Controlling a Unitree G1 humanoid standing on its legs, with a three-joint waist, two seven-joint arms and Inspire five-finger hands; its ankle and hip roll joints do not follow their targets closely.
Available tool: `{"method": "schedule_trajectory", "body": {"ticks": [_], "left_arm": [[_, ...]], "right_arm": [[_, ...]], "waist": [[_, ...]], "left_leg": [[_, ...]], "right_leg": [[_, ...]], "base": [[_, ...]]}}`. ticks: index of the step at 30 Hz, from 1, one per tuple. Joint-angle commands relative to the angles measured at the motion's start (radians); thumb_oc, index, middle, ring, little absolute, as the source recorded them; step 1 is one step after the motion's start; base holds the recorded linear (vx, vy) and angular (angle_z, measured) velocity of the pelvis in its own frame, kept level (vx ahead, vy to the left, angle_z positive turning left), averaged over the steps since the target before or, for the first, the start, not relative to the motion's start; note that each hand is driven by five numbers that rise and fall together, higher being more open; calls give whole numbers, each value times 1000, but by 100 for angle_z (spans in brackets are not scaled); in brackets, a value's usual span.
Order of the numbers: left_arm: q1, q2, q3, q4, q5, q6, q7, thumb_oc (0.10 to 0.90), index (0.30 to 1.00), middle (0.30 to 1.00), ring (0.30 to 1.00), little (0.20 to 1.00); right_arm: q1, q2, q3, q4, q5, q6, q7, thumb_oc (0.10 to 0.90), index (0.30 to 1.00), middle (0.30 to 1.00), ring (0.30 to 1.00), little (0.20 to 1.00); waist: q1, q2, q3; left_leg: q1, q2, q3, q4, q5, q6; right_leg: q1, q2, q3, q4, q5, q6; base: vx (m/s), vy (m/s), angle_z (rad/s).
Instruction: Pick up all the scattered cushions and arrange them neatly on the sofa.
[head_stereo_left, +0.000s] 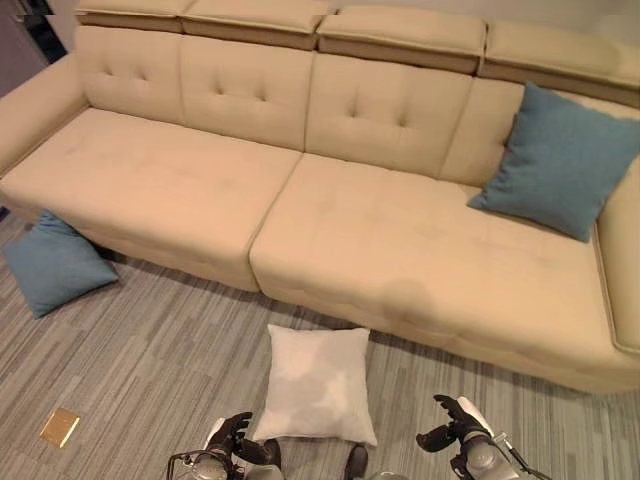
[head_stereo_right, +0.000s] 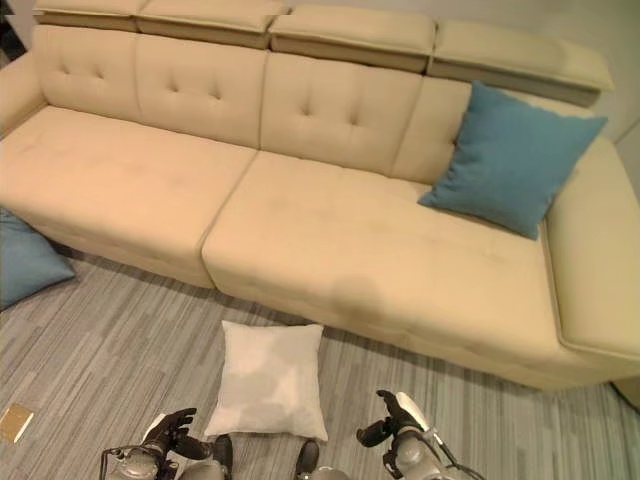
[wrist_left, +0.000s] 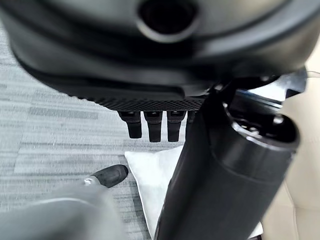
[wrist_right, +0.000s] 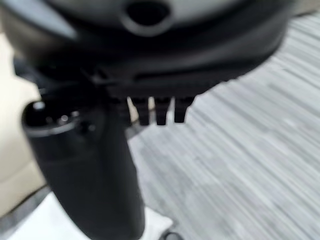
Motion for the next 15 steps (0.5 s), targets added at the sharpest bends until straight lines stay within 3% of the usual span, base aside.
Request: {"method": "schedule_trajectory", "body": {"ticks": [1, 2, 3, 4, 5, 8, 11, 15], "left_arm": [[-49, 53, 22, -20, -66, -46, 46, 800, 900, 900, 900, 900], [-60, 57, 21, -30, -82, -52, 55, 800, 900, 900, 900, 900], [-89, 70, 27, -49, -110, -67, 83, 800, 900, 900, 900, 900], [-96, 78, 31, -68, -125, -77, 96, 800, 900, 900, 900, 900], [-122, 84, 42, -103, -159, -92, 118, 800, 900, 900, 900, 900], [-143, 91, 48, -140, -179, -108, 149, 800, 900, 900, 900, 900], [-228, 100, 66, -207, -240, -155, 244, 800, 900, 900, 900, 900], [-291, 109, 81, -257, -315, -183, 274, 800, 900, 900, 900, 900]], "right_arm": [[-48, 4, -23, -37, 94, -27, -62, 800, 900, 900, 900, 900], [-58, 6, -33, -41, 114, -29, -71, 800, 900, 900, 900, 900], [-86, 4, -51, -64, 164, -36, -84, 800, 900, 900, 900, 900], [-98, 3, -55, -80, 188, -44, -91, 800, 900, 900, 900, 900], [-133, -2, -72, -99, 236, -55, -107, 800, 900, 900, 900, 900], [-161, -2, -85, -110, 273, -63, -127, 800, 900, 900, 900, 900], [-260, 11, -97, -131, 339, -92, -186, 800, 900, 900, 900, 900], [-344, -9, -97, -159, 368, -110, -220, 800, 900, 900, 900, 900]], "waist": [[9, -56, 52], [5, -53, 64], [4, -48, 89], [11, -42, 93], [17, -41, 108], [20, -40, 120], [24, -44, 138], [27, -36, 137]], "left_leg": [[-35, -52, 18, 38, -169, 28], [-69, -52, 21, 46, -167, 30], [-158, -56, 42, 86, -164, 40], [-178, -56, 45, 100, -191, 41], [-262, -61, 60, 153, -197, 52], [-346, -58, 66, 215, -207, 58], [-547, -40, 69, 371, -244, 69], [-757, -23, 60, 556, -289, 80]], "right_leg": [[-45, -55, 107, 5, -46, 107], [-92, -61, 116, 31, -42, 105], [-211, -80, 135, 105, -35, 96], [-252, -81, 151, 145, -59, 99], [-335, -105, 158, 201, -64, 97], [-414, -125, 163, 257, -74, 93], [-605, -155, 178, 400, -105, 89], [-809, -171, 198, 583, -157, 77]], "base": [[-220, 88, 3], [-402, 171, -11], [-236, 144, -43], [-257, 148, -70], [-122, 70, -60], [-123, 14, -5], [-149, -36, 7], [-62, -28, 4]]}}
